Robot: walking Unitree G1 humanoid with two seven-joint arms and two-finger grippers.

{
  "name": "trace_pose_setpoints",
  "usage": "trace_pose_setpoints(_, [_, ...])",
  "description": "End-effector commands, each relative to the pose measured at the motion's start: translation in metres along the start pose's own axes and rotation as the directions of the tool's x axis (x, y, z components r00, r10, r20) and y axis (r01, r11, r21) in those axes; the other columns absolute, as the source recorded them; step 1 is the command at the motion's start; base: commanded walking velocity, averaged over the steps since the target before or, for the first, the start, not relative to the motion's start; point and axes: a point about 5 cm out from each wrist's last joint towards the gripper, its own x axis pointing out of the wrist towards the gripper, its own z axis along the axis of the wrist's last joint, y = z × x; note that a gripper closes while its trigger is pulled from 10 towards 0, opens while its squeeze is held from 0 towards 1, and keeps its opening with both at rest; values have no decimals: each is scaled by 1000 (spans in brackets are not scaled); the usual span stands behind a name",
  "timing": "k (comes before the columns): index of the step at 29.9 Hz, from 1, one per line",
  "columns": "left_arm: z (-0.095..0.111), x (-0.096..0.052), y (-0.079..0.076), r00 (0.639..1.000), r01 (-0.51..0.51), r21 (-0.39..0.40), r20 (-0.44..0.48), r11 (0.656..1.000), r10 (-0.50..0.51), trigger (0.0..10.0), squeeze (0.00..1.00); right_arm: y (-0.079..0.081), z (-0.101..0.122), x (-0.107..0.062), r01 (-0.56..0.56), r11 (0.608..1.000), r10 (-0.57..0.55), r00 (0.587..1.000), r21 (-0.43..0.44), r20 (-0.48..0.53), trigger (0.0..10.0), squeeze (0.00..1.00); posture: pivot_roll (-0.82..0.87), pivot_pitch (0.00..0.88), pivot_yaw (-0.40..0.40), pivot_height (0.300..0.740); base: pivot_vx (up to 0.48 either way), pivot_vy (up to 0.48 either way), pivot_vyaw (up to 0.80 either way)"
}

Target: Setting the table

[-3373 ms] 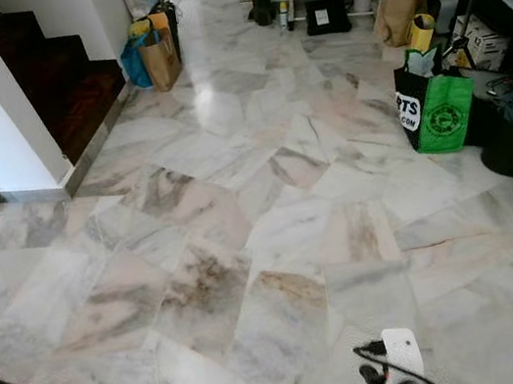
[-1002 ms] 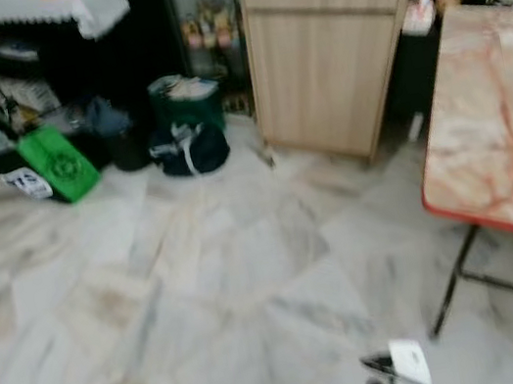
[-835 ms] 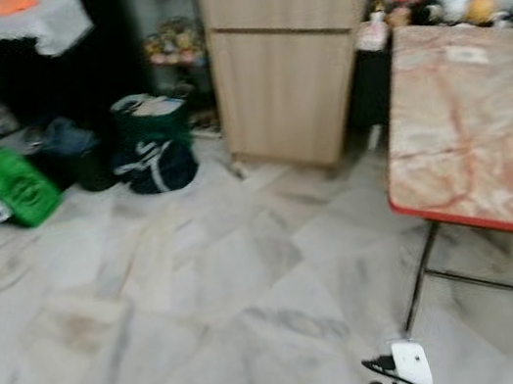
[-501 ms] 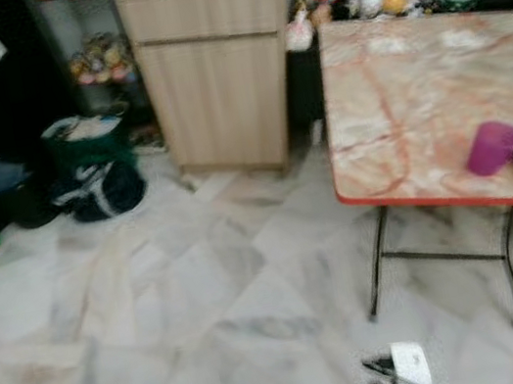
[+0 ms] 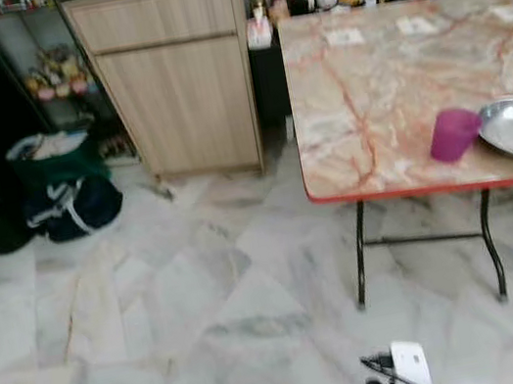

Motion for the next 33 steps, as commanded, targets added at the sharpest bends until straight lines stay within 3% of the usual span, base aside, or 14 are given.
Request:
trace_pose_setpoints(1, [-1,0,0,1000,1,2,-10,1000,-1,10000,0,-3,4,0,18,1000,-18,1000,18,15,10000,0,-18,41,6,740,0,-428,0])
trace_pose_setpoints(33, [-4,0,-2,1000,-4,-7,-17,1000,4,10000,0,-4,13,1,23,999,-25,998,32,52,10000,0,-25,56,2,740,0,-397,0])
